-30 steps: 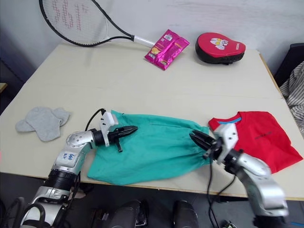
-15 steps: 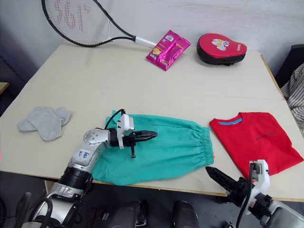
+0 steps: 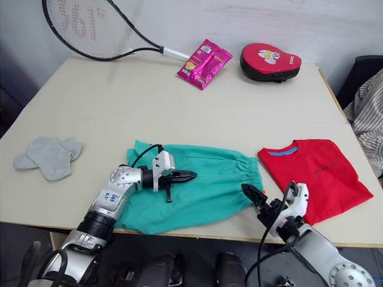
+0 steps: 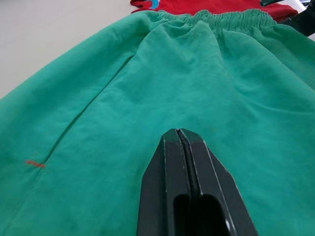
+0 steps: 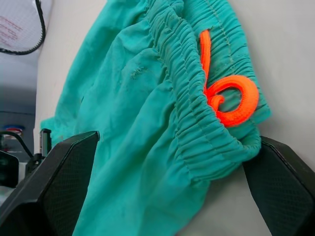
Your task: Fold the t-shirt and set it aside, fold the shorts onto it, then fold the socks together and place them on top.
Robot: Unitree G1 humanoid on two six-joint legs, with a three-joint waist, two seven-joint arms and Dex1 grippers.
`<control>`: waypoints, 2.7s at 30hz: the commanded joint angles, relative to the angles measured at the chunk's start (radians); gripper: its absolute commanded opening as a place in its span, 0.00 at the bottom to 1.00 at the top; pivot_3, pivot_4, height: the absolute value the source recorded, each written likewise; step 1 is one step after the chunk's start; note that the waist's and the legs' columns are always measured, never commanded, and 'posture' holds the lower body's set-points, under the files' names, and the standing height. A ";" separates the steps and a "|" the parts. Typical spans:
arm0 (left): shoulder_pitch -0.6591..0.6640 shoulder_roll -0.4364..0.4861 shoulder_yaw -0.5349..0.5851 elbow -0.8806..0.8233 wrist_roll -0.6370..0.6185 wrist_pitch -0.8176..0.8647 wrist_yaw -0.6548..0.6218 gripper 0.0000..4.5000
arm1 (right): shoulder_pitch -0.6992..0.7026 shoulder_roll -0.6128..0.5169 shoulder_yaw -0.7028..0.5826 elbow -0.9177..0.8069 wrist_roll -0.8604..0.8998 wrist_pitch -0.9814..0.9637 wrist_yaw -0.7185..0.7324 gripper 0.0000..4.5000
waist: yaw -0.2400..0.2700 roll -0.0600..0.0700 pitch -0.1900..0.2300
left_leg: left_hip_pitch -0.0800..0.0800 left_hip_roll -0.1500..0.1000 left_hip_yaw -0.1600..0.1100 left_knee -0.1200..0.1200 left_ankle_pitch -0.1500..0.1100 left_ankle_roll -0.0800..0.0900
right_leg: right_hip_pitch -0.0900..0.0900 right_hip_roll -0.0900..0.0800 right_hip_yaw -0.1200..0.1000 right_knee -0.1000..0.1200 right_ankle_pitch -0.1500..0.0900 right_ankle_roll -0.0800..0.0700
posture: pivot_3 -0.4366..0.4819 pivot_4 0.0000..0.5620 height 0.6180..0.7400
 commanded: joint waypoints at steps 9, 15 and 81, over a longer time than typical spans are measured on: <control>0.007 0.024 -0.001 -0.004 0.002 -0.012 -0.036 0.00 | -0.188 0.209 0.162 0.215 -0.375 -0.011 0.106 0.69 | -0.019 0.000 -0.001 | 0.003 0.006 0.000 -0.001 0.001 -0.007 | -0.002 0.008 0.002 0.003 -0.001 -0.008 | 0.48 0.27 1.00; -0.016 0.042 0.052 -0.071 -0.043 0.012 -0.025 0.00 | -0.217 0.274 0.082 0.135 -0.575 -0.151 0.161 0.21 | -0.011 0.002 0.000 | 0.000 0.006 0.000 -0.003 0.002 -0.009 | -0.006 0.008 0.002 0.004 -0.001 -0.009 | 0.48 0.27 1.00; 0.023 0.126 0.083 -0.341 -0.196 0.377 0.084 0.00 | -1.090 0.185 0.468 1.041 -1.492 -0.600 1.392 0.00 | -0.010 0.009 0.007 | -0.016 0.003 0.008 0.004 0.016 -0.006 | -0.022 0.010 0.002 0.015 0.002 -0.008 | 0.48 0.27 1.00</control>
